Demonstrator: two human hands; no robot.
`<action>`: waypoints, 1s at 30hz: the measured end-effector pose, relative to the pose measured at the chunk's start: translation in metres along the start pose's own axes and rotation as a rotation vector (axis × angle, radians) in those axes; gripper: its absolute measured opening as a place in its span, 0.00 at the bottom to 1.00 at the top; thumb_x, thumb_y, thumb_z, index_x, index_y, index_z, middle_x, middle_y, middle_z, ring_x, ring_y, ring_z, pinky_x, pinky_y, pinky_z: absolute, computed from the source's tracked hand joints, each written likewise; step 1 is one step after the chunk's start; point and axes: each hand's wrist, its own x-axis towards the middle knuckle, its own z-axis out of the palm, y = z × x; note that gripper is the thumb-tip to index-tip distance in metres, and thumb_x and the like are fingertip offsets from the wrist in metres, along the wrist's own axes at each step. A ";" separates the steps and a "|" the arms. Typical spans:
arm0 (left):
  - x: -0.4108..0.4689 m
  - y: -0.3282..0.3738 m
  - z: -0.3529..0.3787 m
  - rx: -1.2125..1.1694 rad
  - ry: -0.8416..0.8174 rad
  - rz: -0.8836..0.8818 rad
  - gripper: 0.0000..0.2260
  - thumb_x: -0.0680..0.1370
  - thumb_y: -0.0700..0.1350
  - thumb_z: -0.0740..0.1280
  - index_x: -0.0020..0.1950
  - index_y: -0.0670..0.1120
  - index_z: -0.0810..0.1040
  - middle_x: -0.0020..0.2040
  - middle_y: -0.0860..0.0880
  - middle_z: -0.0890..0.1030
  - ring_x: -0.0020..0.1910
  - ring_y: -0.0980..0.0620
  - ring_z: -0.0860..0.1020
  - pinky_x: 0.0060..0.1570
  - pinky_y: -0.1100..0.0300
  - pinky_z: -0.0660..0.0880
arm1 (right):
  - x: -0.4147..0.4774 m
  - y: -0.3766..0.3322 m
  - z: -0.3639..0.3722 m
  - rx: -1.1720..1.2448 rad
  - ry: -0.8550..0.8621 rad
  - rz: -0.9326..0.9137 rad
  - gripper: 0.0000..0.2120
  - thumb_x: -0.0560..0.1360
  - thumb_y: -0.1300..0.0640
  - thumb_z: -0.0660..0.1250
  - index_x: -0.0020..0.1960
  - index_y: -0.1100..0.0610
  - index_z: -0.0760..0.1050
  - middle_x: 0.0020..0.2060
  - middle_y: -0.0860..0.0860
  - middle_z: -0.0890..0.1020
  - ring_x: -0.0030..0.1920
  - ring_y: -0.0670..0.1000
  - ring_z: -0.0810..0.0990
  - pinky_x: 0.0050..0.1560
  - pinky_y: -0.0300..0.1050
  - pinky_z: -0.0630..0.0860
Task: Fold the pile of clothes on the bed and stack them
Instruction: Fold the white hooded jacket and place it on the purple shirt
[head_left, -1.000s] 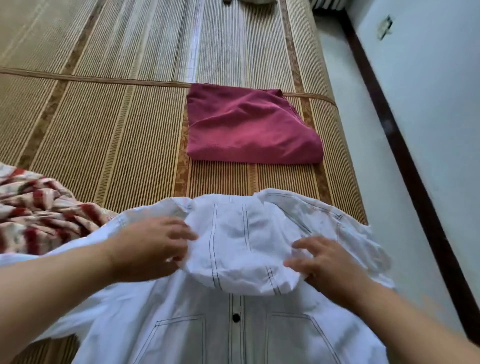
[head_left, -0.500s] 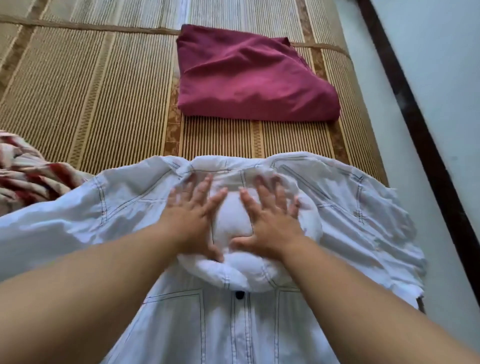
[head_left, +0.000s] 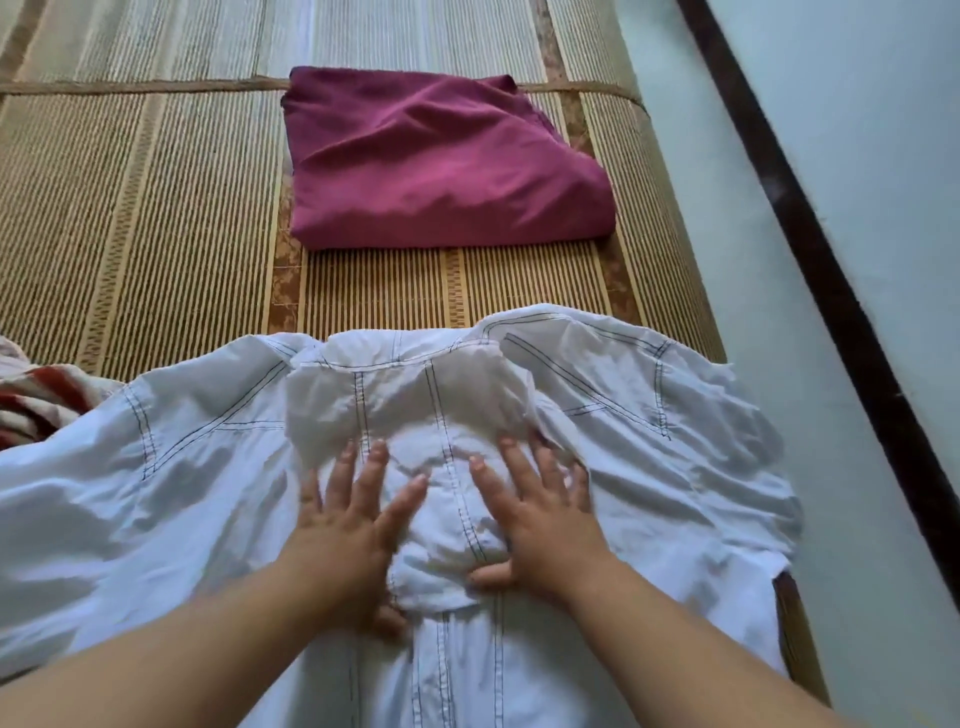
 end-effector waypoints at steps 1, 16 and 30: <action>0.000 0.011 -0.004 -0.060 0.000 -0.022 0.65 0.53 0.80 0.63 0.61 0.57 0.13 0.60 0.44 0.12 0.63 0.37 0.18 0.68 0.32 0.36 | -0.005 0.005 -0.005 0.054 0.059 0.002 0.52 0.64 0.26 0.64 0.76 0.39 0.37 0.76 0.45 0.33 0.76 0.54 0.35 0.71 0.67 0.37; 0.112 0.248 -0.102 -0.435 -0.110 -0.166 0.67 0.49 0.72 0.75 0.56 0.69 0.16 0.56 0.46 0.10 0.55 0.36 0.12 0.62 0.26 0.36 | -0.086 0.232 0.049 1.290 0.274 0.871 0.34 0.78 0.35 0.52 0.74 0.57 0.66 0.72 0.55 0.68 0.72 0.54 0.66 0.72 0.45 0.60; 0.126 0.253 -0.099 -0.401 -0.192 -0.266 0.70 0.39 0.74 0.70 0.57 0.67 0.14 0.48 0.49 0.07 0.49 0.38 0.12 0.61 0.26 0.35 | -0.083 0.325 0.032 2.521 0.815 0.972 0.11 0.80 0.55 0.61 0.50 0.62 0.77 0.40 0.58 0.85 0.44 0.56 0.81 0.55 0.59 0.74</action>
